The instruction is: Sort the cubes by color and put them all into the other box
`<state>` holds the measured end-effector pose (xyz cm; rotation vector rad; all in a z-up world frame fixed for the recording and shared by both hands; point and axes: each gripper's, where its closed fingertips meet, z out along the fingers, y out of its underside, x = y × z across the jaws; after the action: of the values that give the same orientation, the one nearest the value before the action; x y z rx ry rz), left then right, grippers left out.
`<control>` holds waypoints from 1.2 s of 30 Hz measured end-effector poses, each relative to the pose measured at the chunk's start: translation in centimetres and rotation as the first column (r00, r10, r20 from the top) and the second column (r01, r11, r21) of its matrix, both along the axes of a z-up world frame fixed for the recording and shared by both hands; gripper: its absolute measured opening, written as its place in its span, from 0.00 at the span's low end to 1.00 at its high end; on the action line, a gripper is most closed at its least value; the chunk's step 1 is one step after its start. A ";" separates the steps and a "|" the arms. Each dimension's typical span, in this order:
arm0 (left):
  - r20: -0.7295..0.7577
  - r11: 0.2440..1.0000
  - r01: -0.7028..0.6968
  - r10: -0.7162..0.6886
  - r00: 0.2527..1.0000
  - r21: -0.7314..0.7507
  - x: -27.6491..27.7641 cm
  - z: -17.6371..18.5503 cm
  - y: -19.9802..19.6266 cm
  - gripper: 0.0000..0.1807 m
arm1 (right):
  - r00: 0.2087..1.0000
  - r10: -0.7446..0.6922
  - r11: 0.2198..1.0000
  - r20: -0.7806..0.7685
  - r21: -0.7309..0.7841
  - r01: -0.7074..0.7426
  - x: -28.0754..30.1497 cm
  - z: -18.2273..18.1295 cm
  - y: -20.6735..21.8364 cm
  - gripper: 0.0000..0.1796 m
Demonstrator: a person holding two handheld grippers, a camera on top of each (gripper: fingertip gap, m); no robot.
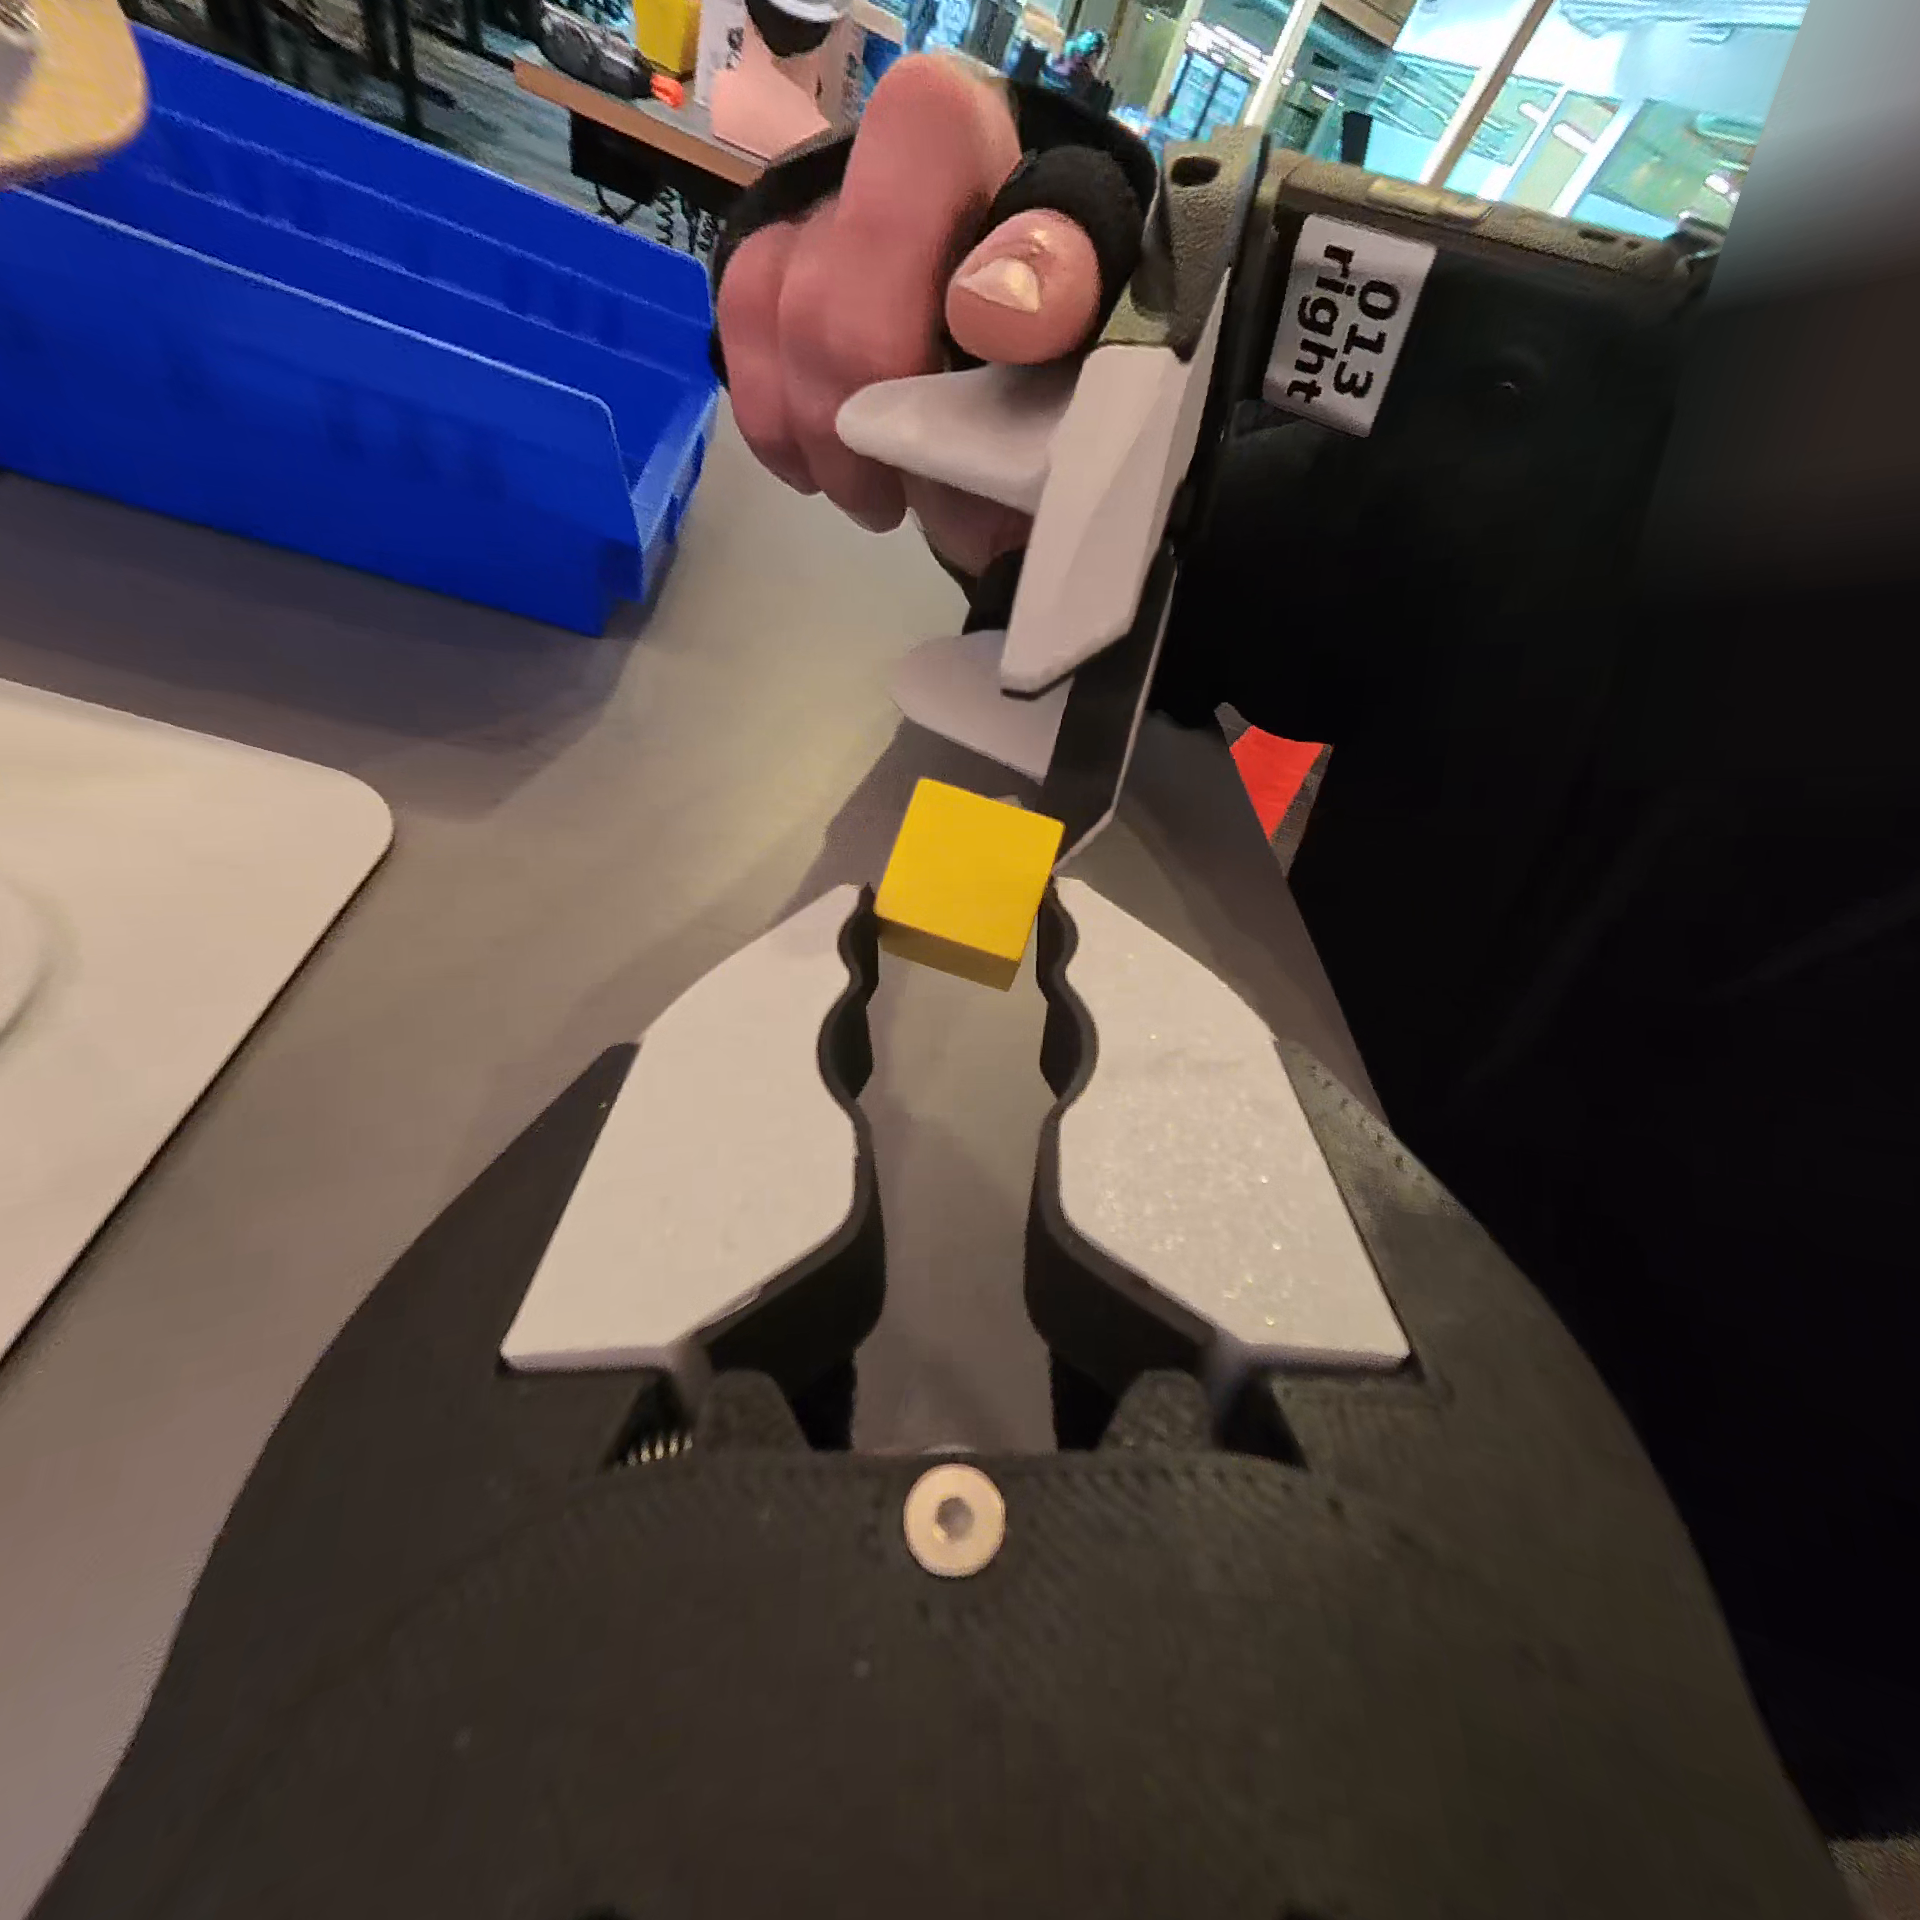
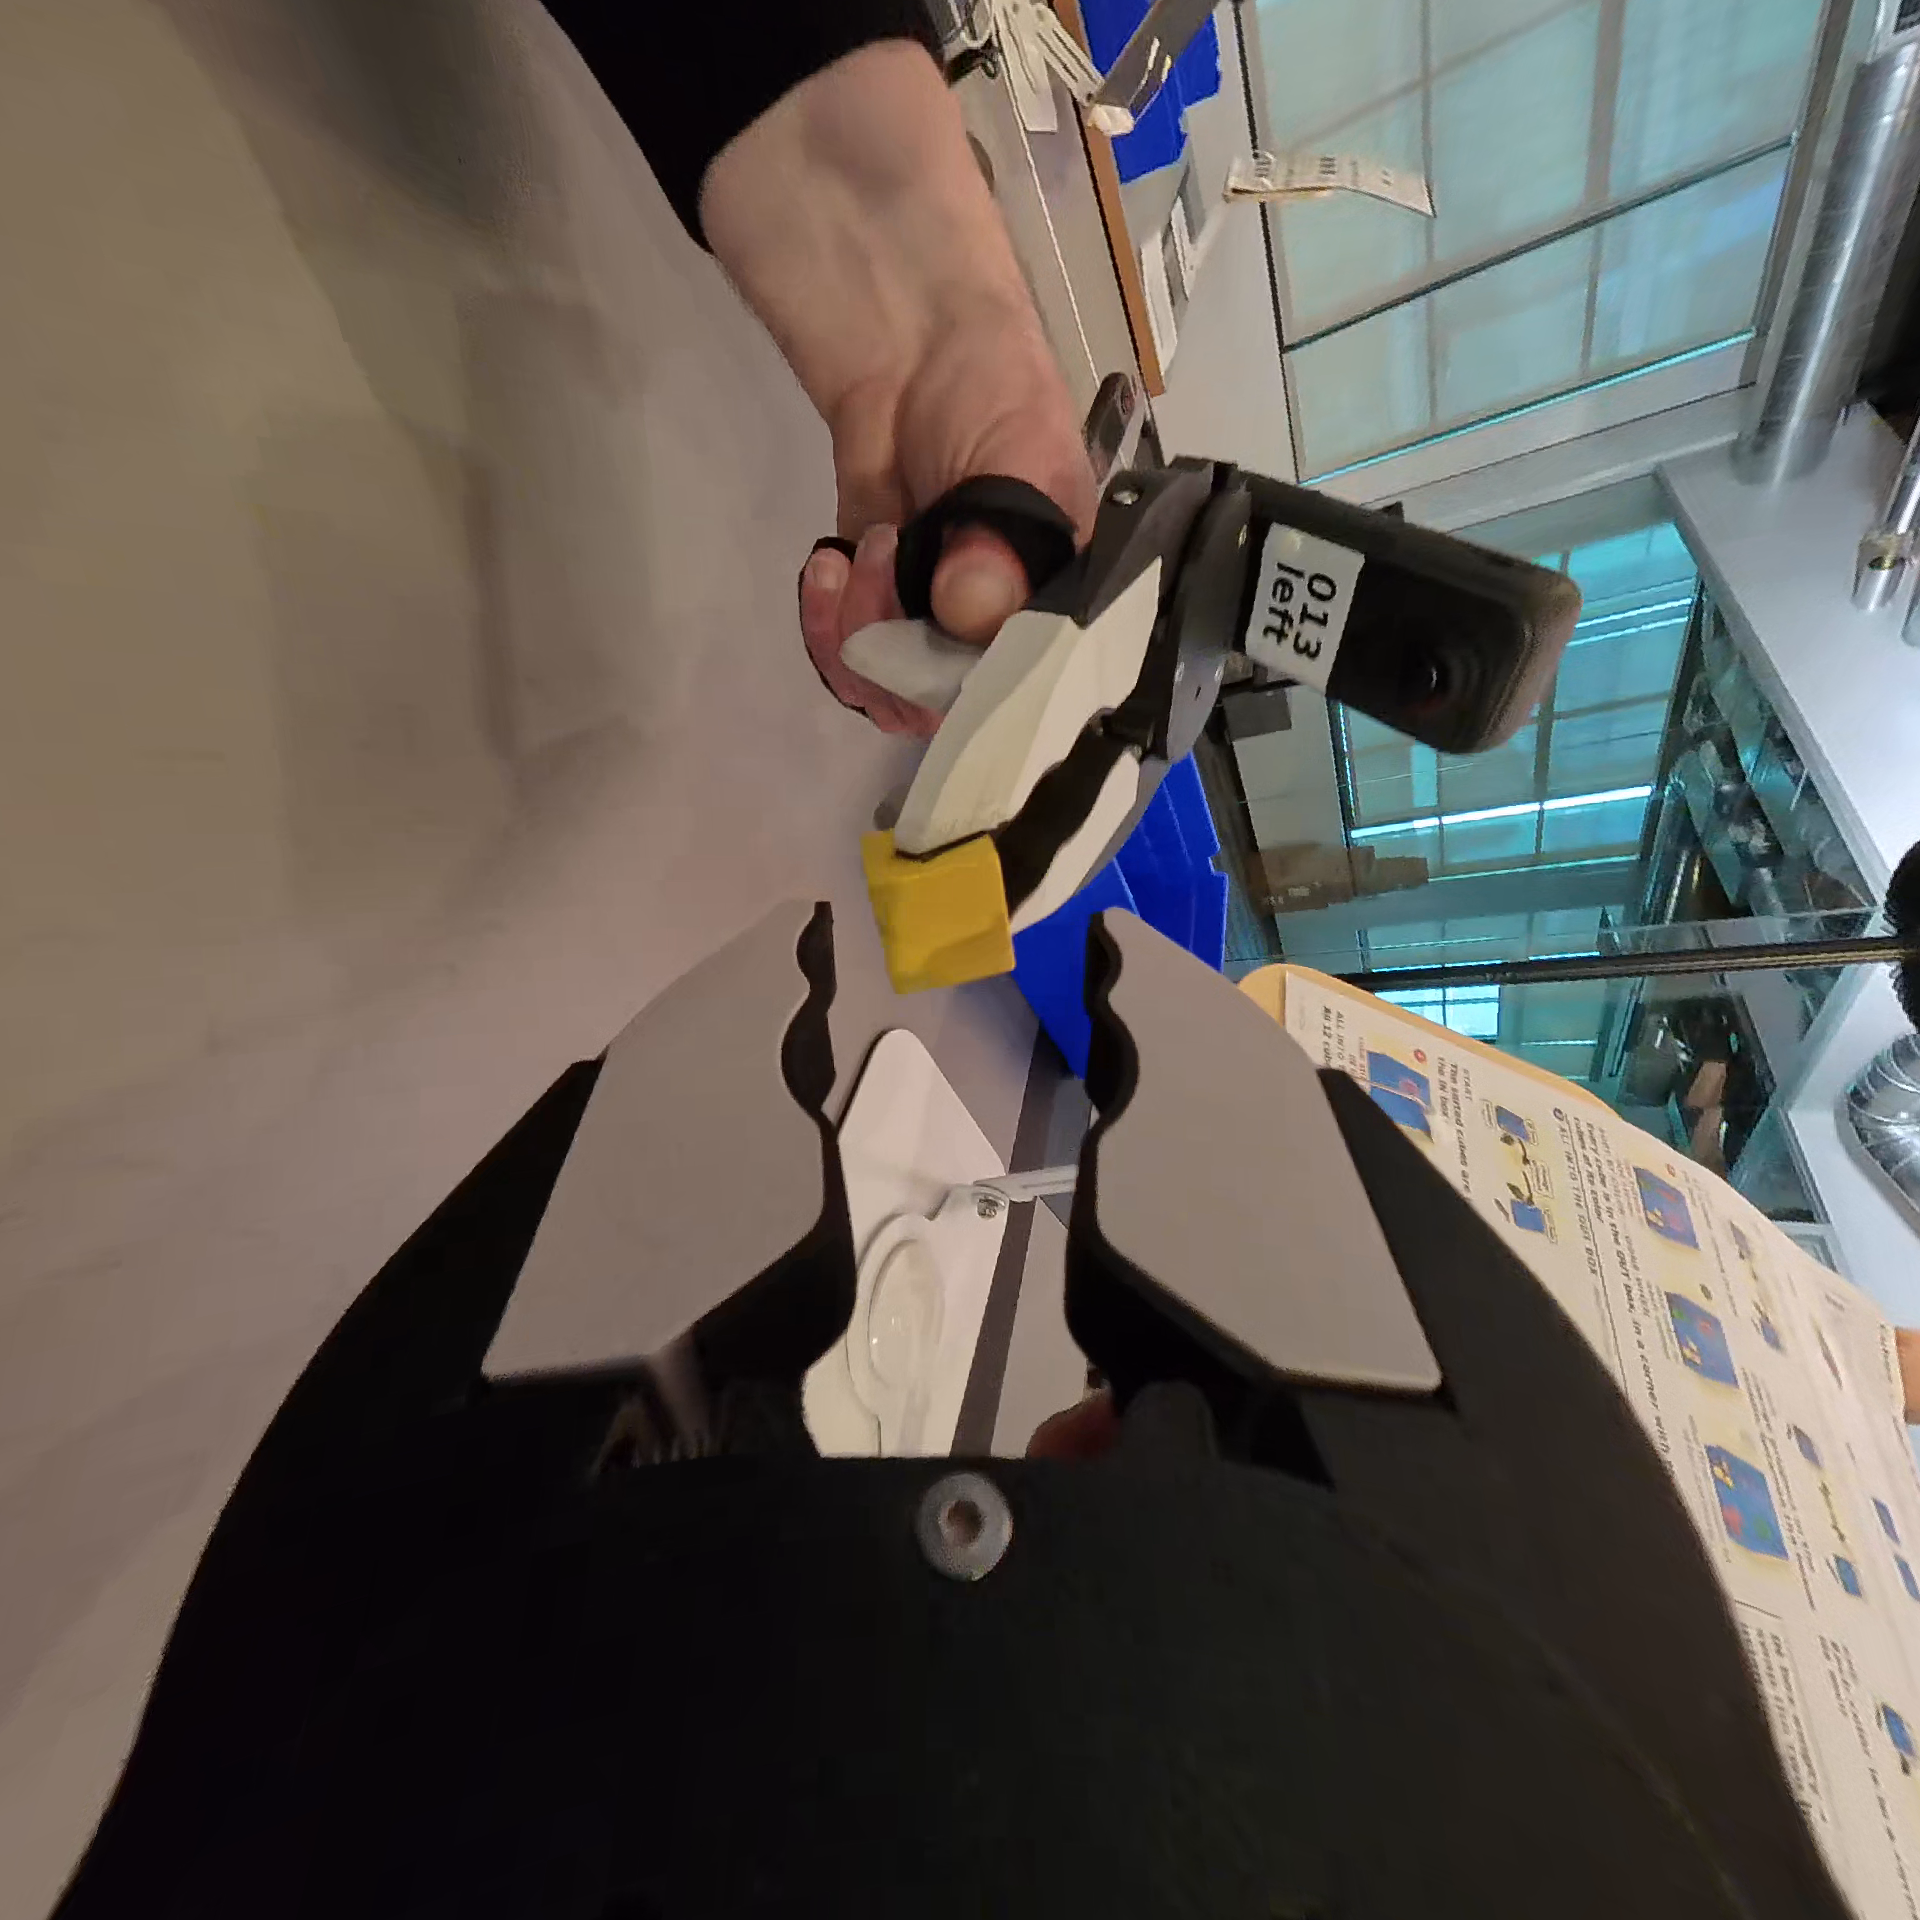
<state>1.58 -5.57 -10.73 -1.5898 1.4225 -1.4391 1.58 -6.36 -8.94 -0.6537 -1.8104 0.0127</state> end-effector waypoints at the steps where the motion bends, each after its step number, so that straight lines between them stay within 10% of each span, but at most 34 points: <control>1: 0.002 1.000 0.016 -0.016 1.000 -0.010 0.3 -0.1 -0.2 0.16 | 1.000 0.002 1.000 0.006 0.001 -0.002 0.0 -0.2 0.0 0.25; 26: 0.041 0.993 0.086 -0.083 0.996 -0.082 1.4 -0.1 -1.0 0.23 | 0.997 0.006 1.000 0.082 0.007 -0.006 0.1 -1.3 -0.7 0.16; 36: 0.091 0.990 -0.096 0.087 0.992 0.100 -1.9 2.7 2.3 0.00 | 0.951 -0.304 0.952 -0.053 0.007 0.305 9.2 5.5 8.0 0.16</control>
<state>-0.32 -3.30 -8.01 -1.4898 1.3354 -1.3426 10.76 1.65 -3.44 -0.9080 -1.6429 -0.1899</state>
